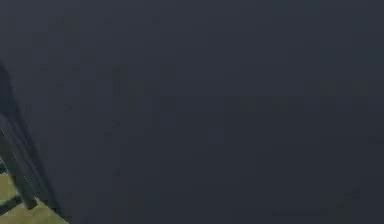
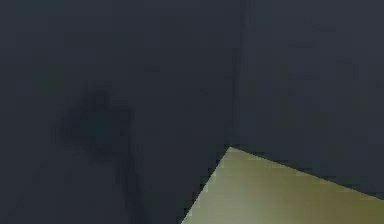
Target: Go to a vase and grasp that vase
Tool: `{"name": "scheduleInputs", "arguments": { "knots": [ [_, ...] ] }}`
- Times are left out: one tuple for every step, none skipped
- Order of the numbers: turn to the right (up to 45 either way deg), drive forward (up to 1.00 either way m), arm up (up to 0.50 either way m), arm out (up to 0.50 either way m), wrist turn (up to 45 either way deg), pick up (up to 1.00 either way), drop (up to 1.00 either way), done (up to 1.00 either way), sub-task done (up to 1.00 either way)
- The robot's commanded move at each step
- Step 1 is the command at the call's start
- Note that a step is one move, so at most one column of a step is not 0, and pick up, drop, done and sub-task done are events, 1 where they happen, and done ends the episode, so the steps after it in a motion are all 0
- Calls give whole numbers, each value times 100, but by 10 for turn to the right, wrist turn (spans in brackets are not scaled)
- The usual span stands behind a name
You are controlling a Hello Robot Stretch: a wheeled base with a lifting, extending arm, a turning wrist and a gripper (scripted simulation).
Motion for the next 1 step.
{"name": "scheduleInputs", "arguments": {
  "knots": [
    [-450, 0, 0, 0, 0, 0, 0, 0, 0]
  ]
}}
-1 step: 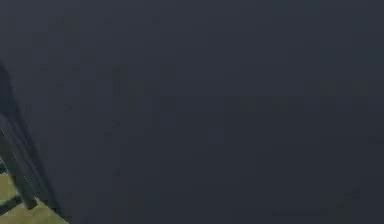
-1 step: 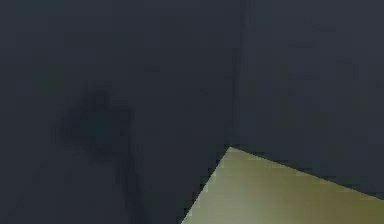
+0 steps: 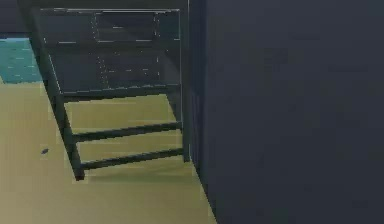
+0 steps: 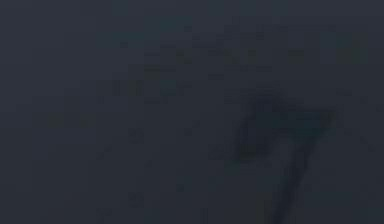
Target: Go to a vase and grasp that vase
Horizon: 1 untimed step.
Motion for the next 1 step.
{"name": "scheduleInputs", "arguments": {
  "knots": [
    [-450, 0, 0, 0, 0, 0, 0, 0, 0]
  ]
}}
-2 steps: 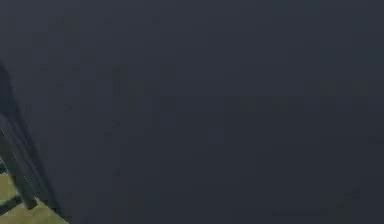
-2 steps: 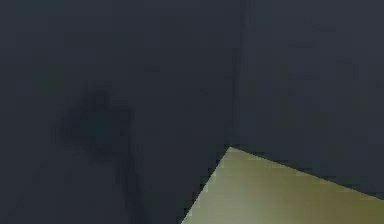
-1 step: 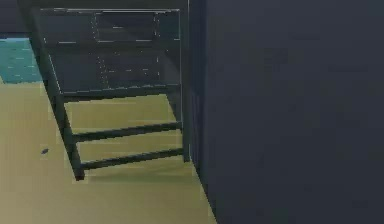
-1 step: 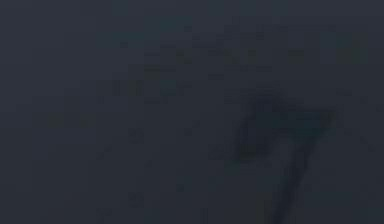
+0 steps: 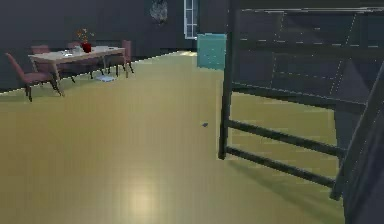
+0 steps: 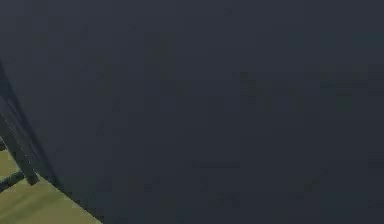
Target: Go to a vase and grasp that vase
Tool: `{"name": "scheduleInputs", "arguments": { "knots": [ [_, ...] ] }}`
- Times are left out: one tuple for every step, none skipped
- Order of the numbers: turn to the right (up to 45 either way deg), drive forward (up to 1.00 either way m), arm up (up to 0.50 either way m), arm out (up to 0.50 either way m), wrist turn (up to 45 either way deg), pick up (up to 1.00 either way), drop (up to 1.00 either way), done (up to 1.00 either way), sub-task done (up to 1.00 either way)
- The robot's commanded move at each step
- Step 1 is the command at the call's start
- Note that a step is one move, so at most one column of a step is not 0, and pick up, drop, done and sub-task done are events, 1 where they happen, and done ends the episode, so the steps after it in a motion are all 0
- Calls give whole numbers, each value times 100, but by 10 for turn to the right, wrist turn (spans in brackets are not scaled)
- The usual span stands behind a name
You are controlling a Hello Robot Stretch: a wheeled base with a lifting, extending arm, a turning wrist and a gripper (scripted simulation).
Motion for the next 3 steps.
{"name": "scheduleInputs", "arguments": {
  "knots": [
    [-450, 0, 0, 0, 0, 0, 0, 0, 0],
    [-120, 0, 0, 0, 0, 0, 0, 0, 0],
    [0, 15, 0, 0, 0, 0, 0, 0, 0]
  ]
}}
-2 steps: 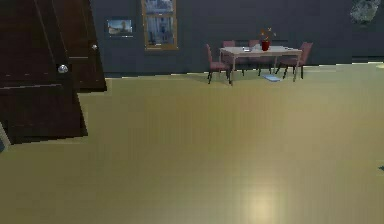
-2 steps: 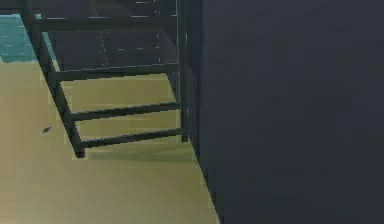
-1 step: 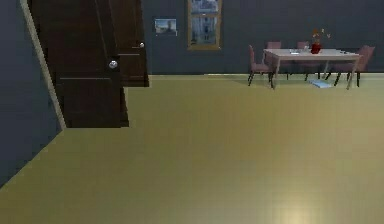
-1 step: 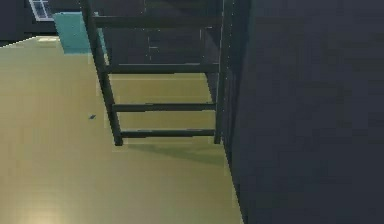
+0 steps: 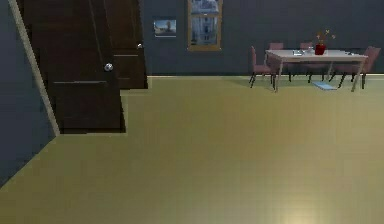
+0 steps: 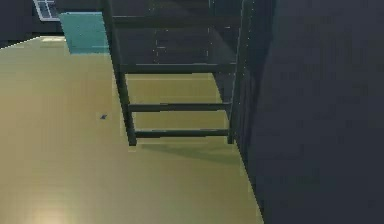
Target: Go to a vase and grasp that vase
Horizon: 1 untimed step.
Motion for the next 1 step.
{"name": "scheduleInputs", "arguments": {
  "knots": [
    [-90, 0, 0, 0, 0, 0, 0, 0, 0]
  ]
}}
